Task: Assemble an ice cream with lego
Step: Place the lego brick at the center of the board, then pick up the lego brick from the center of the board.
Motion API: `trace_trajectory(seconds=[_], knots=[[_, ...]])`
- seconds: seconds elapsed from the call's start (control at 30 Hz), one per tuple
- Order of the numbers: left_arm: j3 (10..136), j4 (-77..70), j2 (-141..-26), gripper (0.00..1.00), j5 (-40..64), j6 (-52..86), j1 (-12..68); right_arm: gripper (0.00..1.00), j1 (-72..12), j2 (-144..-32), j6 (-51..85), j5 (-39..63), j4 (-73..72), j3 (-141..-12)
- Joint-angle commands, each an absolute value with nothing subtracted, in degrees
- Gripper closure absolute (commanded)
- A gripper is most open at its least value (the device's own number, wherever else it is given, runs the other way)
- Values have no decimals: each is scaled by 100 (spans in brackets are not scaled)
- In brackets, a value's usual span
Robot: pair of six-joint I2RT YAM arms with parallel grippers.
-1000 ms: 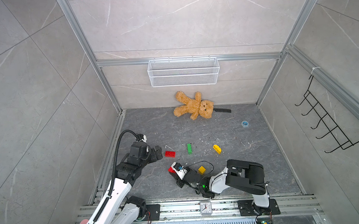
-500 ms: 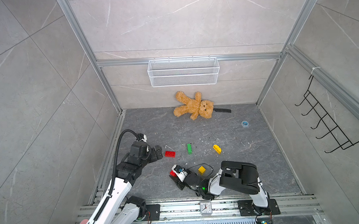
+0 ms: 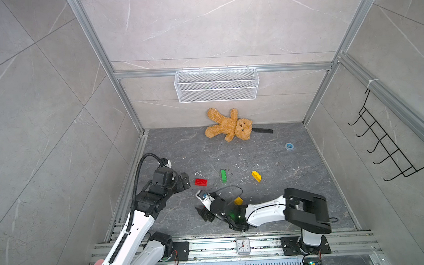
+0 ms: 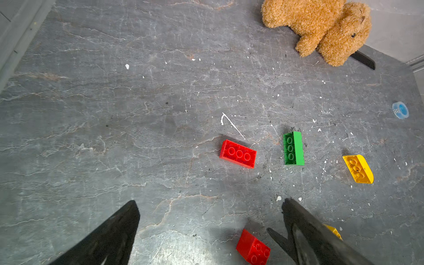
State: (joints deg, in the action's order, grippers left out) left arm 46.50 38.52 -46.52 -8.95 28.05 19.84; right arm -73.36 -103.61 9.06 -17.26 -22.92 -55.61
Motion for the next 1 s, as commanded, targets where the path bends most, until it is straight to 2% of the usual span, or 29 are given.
trace_trajectory(seconds=[0.0,0.07,0.17,0.3,0.4,0.53,0.97], knots=[[4958,4064,-4483,1,-1113,2885,1938,24,-6853,-9657,1256,-354,1146,-6455],[4904,3966,-4348,1,-1021,2891,1862,28,-6487,-9765,1129,395,2558,-7201],[4945,3906,-4304,1,-641,2985,1602,30,-6407,-10396,710,433,4428,-8495],[4954,3918,-4290,1,-315,3055,1308,30,-6390,-11306,438,843,5659,-9700],[4978,3985,-4297,1,-453,3009,1005,31,-6382,-11761,288,818,5840,-10059],[4988,3919,-4330,0,395,3014,478,32,-6396,-12124,202,581,5805,-10291],[4918,3836,-4455,1,561,3011,418,39,-6487,-12445,302,481,5212,-10163]])
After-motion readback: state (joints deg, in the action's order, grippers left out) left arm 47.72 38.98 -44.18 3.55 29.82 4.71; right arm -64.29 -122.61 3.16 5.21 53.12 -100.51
